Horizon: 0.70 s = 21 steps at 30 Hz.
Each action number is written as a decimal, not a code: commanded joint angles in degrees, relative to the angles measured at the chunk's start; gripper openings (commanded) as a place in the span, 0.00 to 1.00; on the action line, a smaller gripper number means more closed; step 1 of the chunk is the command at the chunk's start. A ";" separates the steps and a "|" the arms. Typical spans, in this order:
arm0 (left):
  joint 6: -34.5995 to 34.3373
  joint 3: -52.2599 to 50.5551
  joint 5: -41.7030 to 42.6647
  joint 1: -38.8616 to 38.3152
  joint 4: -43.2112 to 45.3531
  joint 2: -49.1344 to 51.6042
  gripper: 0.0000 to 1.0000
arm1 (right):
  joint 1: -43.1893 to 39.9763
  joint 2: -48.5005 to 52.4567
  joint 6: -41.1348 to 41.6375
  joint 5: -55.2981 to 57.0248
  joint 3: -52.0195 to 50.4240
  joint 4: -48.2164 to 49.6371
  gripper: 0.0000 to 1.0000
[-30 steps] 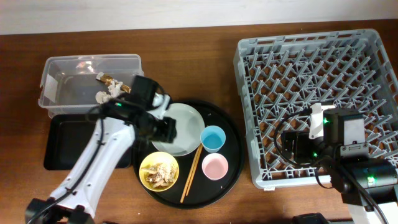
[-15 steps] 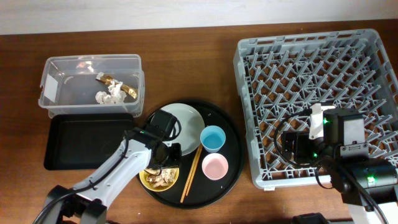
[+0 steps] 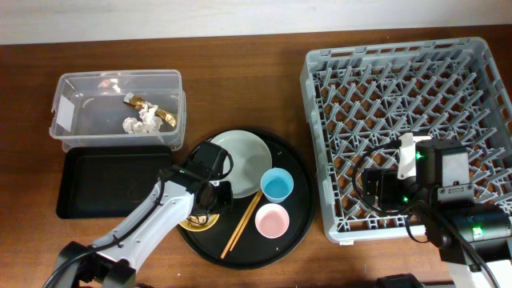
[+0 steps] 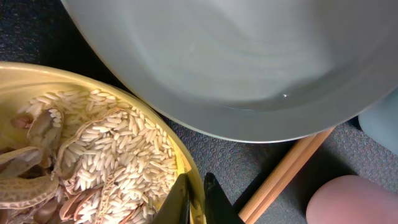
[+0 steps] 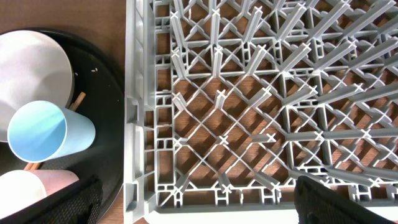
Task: Sort waste into correct bins and load items into the dishwasher rack
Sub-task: 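Grasp the rim of the yellow bowl with the left gripper, then tip the yellow bowl over the black tray to dump shells and rice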
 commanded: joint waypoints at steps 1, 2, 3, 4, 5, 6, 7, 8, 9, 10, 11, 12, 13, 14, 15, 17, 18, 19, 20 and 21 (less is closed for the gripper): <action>0.09 -0.57 -0.04 -0.15 -0.33 0.63 0.01 | -0.26 -0.17 0.35 -0.11 1.03 -0.09 0.99; 0.09 0.11 -0.90 -0.15 -1.01 0.61 0.01 | -0.26 -0.15 0.35 -0.09 1.03 -0.09 0.99; 0.11 1.11 -1.40 -0.11 -1.88 0.57 0.00 | -0.26 -0.15 0.35 -0.09 1.03 -0.09 0.99; 0.11 2.49 -2.19 -0.11 -3.10 0.33 0.01 | -0.26 -0.15 0.35 -0.09 1.03 -0.09 0.99; 0.13 4.15 -2.36 -0.11 -4.59 -0.13 0.00 | -0.26 -0.15 0.35 -0.09 1.03 -0.07 0.98; 0.11 7.02 -2.36 -0.11 -6.99 -1.01 0.01 | -0.26 -0.15 0.35 -0.09 1.03 -0.04 0.99; 0.11 8.68 -2.38 -0.11 -8.48 -1.40 0.00 | -0.26 -0.15 0.35 -0.09 1.03 -0.04 0.99; 0.13 10.67 -2.38 -0.11 -10.29 -1.88 0.01 | -0.26 -0.15 0.35 -0.09 1.03 -0.04 0.99; 0.13 12.02 -2.71 -0.11 -11.50 -2.32 0.00 | -0.26 -0.15 0.33 -0.09 1.03 -0.04 0.99; 0.31 13.64 -4.11 -0.11 -12.90 -3.02 0.00 | -0.26 -0.15 0.33 -0.09 1.03 -0.04 0.99; 0.33 15.56 -5.86 -0.07 -14.36 -4.02 0.00 | -0.26 -0.15 0.33 -0.09 1.03 -0.04 0.99; 0.35 16.65 -6.78 0.07 -15.15 -4.66 0.00 | -0.26 -0.15 0.33 -0.09 1.03 -0.04 0.99; 2.10 18.43 -7.02 0.94 -15.89 -5.97 0.00 | -0.26 -0.15 0.33 -0.09 1.03 -0.04 0.99; 3.91 19.87 -6.71 2.38 -16.48 -7.37 0.00 | -0.26 -0.15 0.33 -0.07 1.03 -0.04 0.99; 7.76 20.87 -4.31 5.57 -16.44 -9.29 0.00 | -0.26 -0.15 0.33 -0.09 1.03 -0.07 0.99; 17.09 20.98 2.86 13.14 -16.50 -11.13 0.00 | -0.26 -0.15 0.33 -0.09 1.03 -0.04 0.99; 22.36 20.94 7.89 18.12 -16.83 -11.08 0.00 | -0.26 -0.15 0.33 -0.09 1.03 -0.07 0.99; 25.00 20.90 11.19 21.33 -16.94 -10.91 0.00 | -0.26 -0.15 0.33 -0.09 1.03 -0.07 0.99; 29.86 20.41 18.18 26.82 -16.83 -10.43 0.00 | -0.26 -0.15 0.35 -0.09 1.03 -0.07 0.99; 32.59 19.91 21.99 30.42 -16.85 -9.84 0.00 | -0.26 -0.15 0.35 -0.09 1.03 -0.07 0.99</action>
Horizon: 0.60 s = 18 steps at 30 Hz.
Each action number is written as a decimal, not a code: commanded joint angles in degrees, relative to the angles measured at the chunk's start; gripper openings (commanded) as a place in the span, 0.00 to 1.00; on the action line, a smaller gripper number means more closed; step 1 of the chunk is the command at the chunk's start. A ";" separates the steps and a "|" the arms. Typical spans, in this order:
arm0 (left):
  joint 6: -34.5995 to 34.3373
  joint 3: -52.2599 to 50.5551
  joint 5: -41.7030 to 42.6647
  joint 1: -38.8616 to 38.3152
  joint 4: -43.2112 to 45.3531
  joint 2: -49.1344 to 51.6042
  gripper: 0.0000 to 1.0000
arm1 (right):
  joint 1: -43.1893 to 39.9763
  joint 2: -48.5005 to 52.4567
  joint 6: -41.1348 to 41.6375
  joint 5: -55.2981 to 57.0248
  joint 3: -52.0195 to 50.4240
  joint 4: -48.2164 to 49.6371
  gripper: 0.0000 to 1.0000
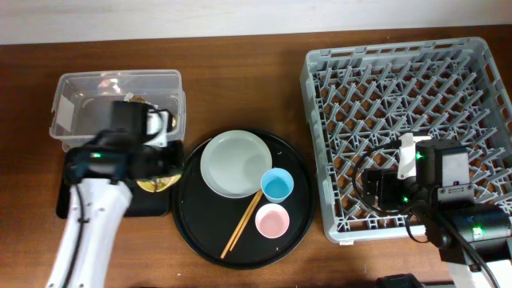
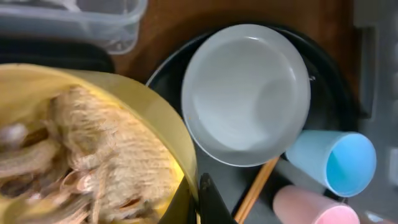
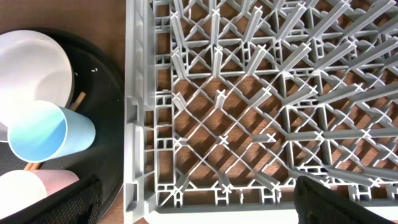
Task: Sort waste into correct bins and load items into the dishwasher rack
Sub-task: 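Tip the yellow bowl over the black tray to dump shells and rice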
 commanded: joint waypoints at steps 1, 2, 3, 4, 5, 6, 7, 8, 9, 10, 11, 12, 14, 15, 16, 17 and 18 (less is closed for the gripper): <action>16.65 -1.14 20.20 13.07 -0.17 1.99 0.00 | -0.26 -0.15 0.39 -0.09 1.03 0.00 0.99; 20.26 -2.38 25.70 17.07 -0.22 3.74 0.00 | -0.26 -0.15 0.37 -0.09 1.03 0.00 0.99; 22.03 -3.37 29.16 19.52 -0.20 4.92 0.00 | -0.26 -0.15 0.39 -0.09 1.03 0.00 0.99; 25.00 -4.87 34.88 23.26 -0.22 7.04 0.00 | -0.26 -0.15 0.37 -0.09 1.03 0.00 0.99; 27.21 -6.14 39.28 26.34 -0.20 9.29 0.00 | -0.26 -0.15 0.39 -0.09 1.03 0.00 0.99; 29.07 -7.04 43.15 28.89 -0.20 11.63 0.00 | -0.26 -0.15 0.39 -0.09 1.03 -0.02 0.99; 30.69 -7.87 46.82 31.30 -0.22 14.03 0.00 | -0.26 -0.15 0.39 -0.09 1.03 -0.02 0.99; 31.58 -8.41 49.66 33.35 -0.22 16.02 0.00 | -0.26 -0.15 0.39 -0.09 1.03 -0.02 0.99; 33.46 -8.61 53.64 35.93 -0.90 18.71 0.00 | -0.26 -0.15 0.39 -0.09 1.03 -0.02 0.99; 33.81 -8.61 56.96 37.86 -1.27 20.81 0.00 | -0.26 -0.15 0.39 -0.09 1.03 -0.02 0.99; 33.81 -8.61 59.63 39.10 -1.49 22.14 0.00 | -0.26 -0.15 0.37 -0.09 1.03 -0.04 0.99; 33.79 -8.61 62.77 40.37 -2.08 23.21 0.00 | -0.26 -0.15 0.39 -0.09 1.03 -0.04 0.99; 32.61 -8.61 66.34 42.84 -3.43 24.39 0.00 | -0.26 -0.15 0.39 -0.09 1.03 -0.24 0.99; 31.06 -8.61 66.42 44.06 -3.82 24.39 0.00 | -0.26 -0.15 0.37 -0.09 1.03 -0.39 0.99; 29.38 -8.61 66.47 45.13 -3.87 24.39 0.00 | -0.26 -0.15 0.37 -0.09 1.03 -0.44 0.99; 28.20 -8.61 67.32 45.97 -4.31 24.39 0.00 | -0.26 -0.15 0.39 -0.09 1.03 -0.44 0.99; 28.15 -8.61 72.26 47.43 -6.03 24.39 0.00 | -0.26 -0.15 0.37 -0.09 1.03 -0.46 0.99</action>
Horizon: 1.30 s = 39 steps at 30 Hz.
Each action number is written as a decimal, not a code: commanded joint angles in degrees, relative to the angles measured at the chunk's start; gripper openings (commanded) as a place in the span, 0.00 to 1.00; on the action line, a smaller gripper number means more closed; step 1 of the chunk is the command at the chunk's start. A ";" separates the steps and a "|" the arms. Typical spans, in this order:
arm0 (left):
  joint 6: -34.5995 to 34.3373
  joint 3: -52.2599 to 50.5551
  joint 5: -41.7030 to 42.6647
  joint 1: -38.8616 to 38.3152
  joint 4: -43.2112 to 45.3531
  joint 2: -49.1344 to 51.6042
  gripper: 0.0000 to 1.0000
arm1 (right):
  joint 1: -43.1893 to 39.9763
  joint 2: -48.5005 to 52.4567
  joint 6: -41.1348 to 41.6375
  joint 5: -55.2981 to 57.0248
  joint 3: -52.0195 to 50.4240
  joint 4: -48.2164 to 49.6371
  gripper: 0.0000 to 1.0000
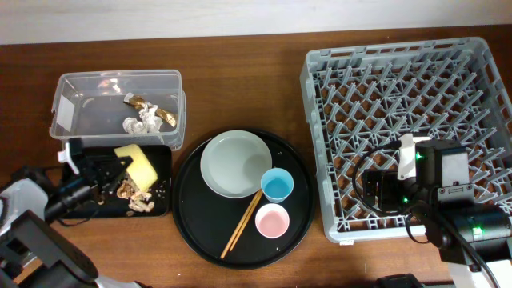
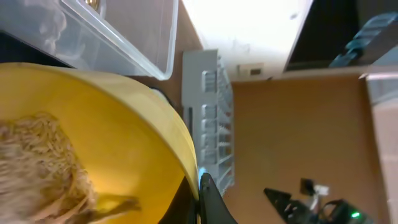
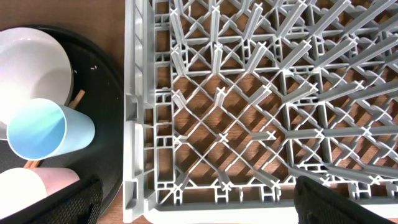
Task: Sort waste into correct bins and load items into the dishwasher rack
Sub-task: 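Tip the yellow bowl over the black tray to dump shells and rice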
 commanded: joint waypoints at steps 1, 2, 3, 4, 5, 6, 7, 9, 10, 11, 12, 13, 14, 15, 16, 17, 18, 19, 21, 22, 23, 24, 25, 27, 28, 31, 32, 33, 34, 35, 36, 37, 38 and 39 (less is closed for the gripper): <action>-1.79 -0.33 11.28 2.97 -2.40 0.37 0.00 | -0.26 -0.15 0.33 -0.09 1.03 -0.07 0.99; -2.67 -0.33 13.31 3.91 -2.80 0.37 0.00 | -0.26 -0.15 0.33 -0.09 1.03 -0.07 0.99; -3.10 -0.33 13.31 4.28 -2.93 0.37 0.00 | -0.26 -0.15 0.35 -0.09 1.03 -0.07 0.99; -3.10 -0.33 13.31 4.48 -3.13 0.37 0.00 | -0.26 -0.15 0.33 -0.09 1.03 -0.07 0.99; -3.10 -0.33 13.31 4.63 -3.21 0.37 0.00 | -0.26 -0.15 0.33 -0.09 1.03 -0.04 0.99; -3.13 -0.33 13.31 4.63 -3.23 0.37 0.00 | -0.26 -0.15 0.35 -0.09 1.03 -0.04 0.99; -3.41 -0.33 13.31 4.63 -3.21 0.37 0.00 | -0.26 -0.15 0.33 -0.09 1.03 -0.07 0.99; -3.52 -0.33 13.31 4.63 -3.19 0.37 0.00 | -0.26 -0.15 0.35 -0.09 1.03 -0.07 0.99; -3.54 -0.33 13.31 4.63 -3.19 0.37 0.00 | -0.26 -0.15 0.33 -0.09 1.03 -0.07 0.99; -3.50 -0.33 13.31 4.63 -3.17 0.37 0.00 | -0.26 -0.15 0.35 -0.09 1.03 -0.07 0.99; -3.48 -0.33 13.31 4.63 -3.13 0.37 0.00 | -0.26 -0.15 0.35 -0.09 1.03 -0.07 0.99; -3.48 -0.33 13.31 4.63 -2.89 0.37 0.00 | -0.26 -0.15 0.33 -0.09 1.03 -0.07 0.99; -3.48 -0.33 13.31 4.63 -2.51 0.37 0.00 | -0.26 -0.15 0.33 -0.09 1.03 -0.07 0.99; -3.48 -0.33 13.31 4.63 -1.90 0.37 0.00 | -0.26 -0.15 0.33 -0.09 1.03 -0.04 0.99; -3.45 -0.33 12.76 4.63 0.17 0.37 0.00 | -0.26 -0.15 0.33 -0.07 1.03 -0.04 0.99; -3.48 -0.33 8.44 4.63 3.19 0.37 0.00 | -0.26 -0.15 0.35 -0.09 1.03 -0.07 0.99; -3.50 -0.33 5.40 4.61 4.37 0.37 0.00 | -0.26 -0.15 0.35 -0.09 1.03 -0.07 0.99; -3.52 -0.33 0.31 4.63 5.68 0.37 0.00 | -0.26 -0.15 0.35 -0.09 1.03 -0.07 0.98; -4.87 -0.33 -1.03 4.61 5.35 0.37 0.00 | -0.26 -0.15 0.35 -0.09 1.03 -0.07 0.99; -5.62 -0.33 0.61 4.61 5.31 0.35 0.00 | -0.26 -0.15 0.35 -0.09 1.03 -0.07 0.99; -1.88 -0.33 8.28 4.61 4.02 0.35 0.00 | -0.26 -0.15 0.35 -0.09 1.03 -0.09 0.99; 1.66 -0.33 12.26 4.57 2.49 0.35 0.00 | -0.26 -0.15 0.35 -0.09 1.03 -0.11 0.99; 2.89 -0.33 13.33 4.57 1.33 0.35 0.00 | -0.26 -0.15 0.35 -0.09 1.03 -0.22 0.99; 3.08 -0.33 13.31 4.50 1.25 0.28 0.00 | -0.26 -0.15 0.35 -0.07 1.03 -0.24 0.99; 3.10 -0.33 13.33 4.31 1.01 0.24 0.00 | -0.26 -0.15 0.35 -0.07 1.03 -0.24 0.99; 8.26 -0.31 11.52 1.70 -2.84 -1.90 0.00 | -0.26 0.44 0.35 -0.09 1.03 -0.24 0.99; 8.66 -0.26 8.68 -0.22 -3.02 -3.96 0.00 | -0.26 0.74 0.35 -0.07 1.03 -0.26 0.99; 8.63 -0.07 5.03 -2.19 -2.97 -6.12 0.00 | -0.26 1.27 0.35 -0.09 1.03 -0.31 0.99; 8.59 0.26 2.05 -3.96 -2.99 -7.98 0.00 | -0.26 1.88 0.35 -0.09 1.03 -0.55 0.99; 8.59 0.87 -1.75 -6.86 -2.95 -10.64 0.00 | -0.26 2.43 0.35 -0.09 1.03 -0.83 0.99; 8.57 1.79 -5.01 -9.90 -2.73 -12.44 0.00 | -0.26 2.86 0.35 -0.09 1.03 -1.29 0.99; 7.98 3.48 -8.22 -14.08 -2.69 -13.84 0.00 | -0.26 3.06 0.35 -0.09 1.03 -1.60 0.99; 6.60 4.48 -10.73 -17.11 -2.01 -14.25 0.00 | -0.26 3.04 0.35 -0.09 1.03 -1.53 0.99; 4.13 5.27 -15.02 -21.07 -0.09 -14.29 0.00 | -0.26 3.04 0.35 -0.09 1.03 -1.53 0.99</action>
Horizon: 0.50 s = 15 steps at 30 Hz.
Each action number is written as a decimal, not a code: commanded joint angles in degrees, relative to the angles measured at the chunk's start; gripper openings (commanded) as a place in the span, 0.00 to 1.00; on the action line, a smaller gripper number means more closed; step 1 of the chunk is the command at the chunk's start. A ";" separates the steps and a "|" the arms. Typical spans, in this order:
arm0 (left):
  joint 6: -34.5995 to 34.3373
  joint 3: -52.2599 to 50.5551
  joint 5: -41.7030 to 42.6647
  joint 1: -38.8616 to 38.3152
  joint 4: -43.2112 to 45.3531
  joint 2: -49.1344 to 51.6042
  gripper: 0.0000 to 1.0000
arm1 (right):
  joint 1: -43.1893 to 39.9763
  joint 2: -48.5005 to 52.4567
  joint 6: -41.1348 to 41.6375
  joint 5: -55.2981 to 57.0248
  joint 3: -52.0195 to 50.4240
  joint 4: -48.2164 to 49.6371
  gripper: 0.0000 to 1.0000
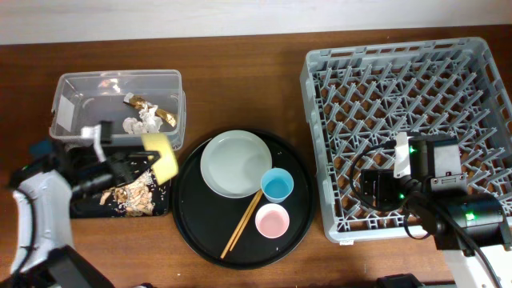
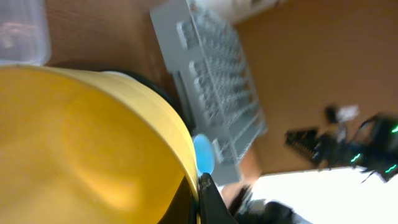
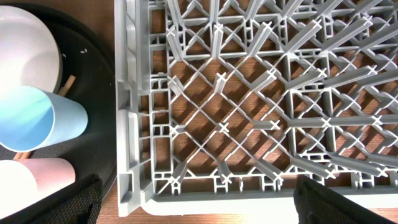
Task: Sort waste into correct bins and load items into the dishwasher rack
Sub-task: 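Tip the yellow bowl over the black tray to dump shells and rice, then set the empty yellow bowl onto the white plate with the left gripper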
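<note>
My left gripper point(image 1: 138, 162) is shut on the rim of a yellow bowl point(image 1: 162, 156), held tipped on its edge above the right end of the black rectangular bin point(image 1: 84, 210). In the left wrist view the bowl point(image 2: 81, 143) shows a bare inside, with my fingertips point(image 2: 205, 202) pinching its rim. Rice and food scraps point(image 1: 130, 198) lie in the bin. On the round black tray point(image 1: 298, 232) are a grey-green plate point(image 1: 232, 162), a blue cup point(image 1: 278, 186), a pink cup point(image 1: 272, 220) and chopsticks point(image 1: 242, 221). My right gripper point(image 3: 199, 214) is open over the grey dish rack point(image 1: 400, 72), near its front left corner.
A clear plastic bin point(image 1: 72, 92) with crumpled wrappers point(image 1: 142, 120) stands behind the black bin. The right wrist view shows the rack's grid point(image 3: 249, 93), the blue cup point(image 3: 34, 121) and the pink cup point(image 3: 34, 177) to its left.
The yellow bowl now shows no food inside and is held further right, at the black bin's right end. More rice and scraps lie in the bin. The right wrist shifted slightly.
My left gripper was shut on the rim of the yellow bowl, full of rice and scraps, on the round tray. Then the bowl was over the black bin, then tipped there with scraps beneath it. Now its inside is bare and the food lies in the bin.
</note>
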 commanded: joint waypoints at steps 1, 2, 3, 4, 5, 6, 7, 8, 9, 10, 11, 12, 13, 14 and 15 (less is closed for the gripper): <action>-7.63 2.97 -15.85 -11.32 6.08 -1.49 0.00 | -0.26 0.02 0.37 -0.09 1.03 -0.09 0.99; -12.26 2.97 -22.58 -16.44 9.90 -1.49 0.00 | -0.26 0.02 0.37 -0.09 1.03 -0.15 0.99; -15.04 2.97 -28.55 -21.79 13.51 -1.49 0.00 | -0.26 0.02 0.37 -0.09 1.03 -0.22 0.99; -16.72 2.97 -33.38 -26.84 16.59 -1.42 0.00 | -0.26 0.04 0.39 -0.11 1.03 -0.22 0.99; -17.49 2.97 -38.62 -31.56 19.47 -1.40 0.00 | -0.26 0.02 0.37 -0.11 1.03 -0.20 0.99; -17.49 2.97 -43.54 -35.45 21.38 -1.38 0.00 | -0.26 0.02 0.37 -0.11 1.03 -0.22 0.99; -17.49 2.97 -48.04 -38.91 22.58 -1.25 0.00 | -0.26 0.02 0.37 -0.11 1.03 -0.22 0.99; -17.49 2.97 -55.91 -45.97 24.50 0.04 0.00 | -0.26 0.02 0.37 -0.11 1.03 -0.28 0.99; -17.51 2.95 -58.29 -48.09 25.00 1.05 0.00 | -0.26 0.02 0.37 -0.11 1.03 -0.28 0.99; -17.81 2.95 -61.07 -50.01 25.22 2.32 0.00 | -0.26 0.02 0.37 -0.11 1.03 -0.26 0.99; -20.41 2.95 -63.76 -51.84 25.44 4.31 0.00 | -0.26 0.02 0.37 -0.11 1.03 -0.26 0.99; -21.55 2.95 -63.69 -52.92 25.90 6.27 0.00 | -0.26 0.02 0.37 -0.11 1.03 -0.28 0.99; -21.55 2.95 -63.49 -53.59 26.36 7.56 0.00 | -0.26 0.02 0.39 -0.11 1.03 -0.28 0.99; -21.55 2.95 -63.52 -54.42 27.08 9.18 0.01 | -0.26 0.02 0.37 -0.11 1.03 -0.28 0.99; -21.55 2.95 -63.52 -54.55 27.36 9.64 0.03 | -0.26 0.02 0.39 -0.11 1.03 -0.33 0.99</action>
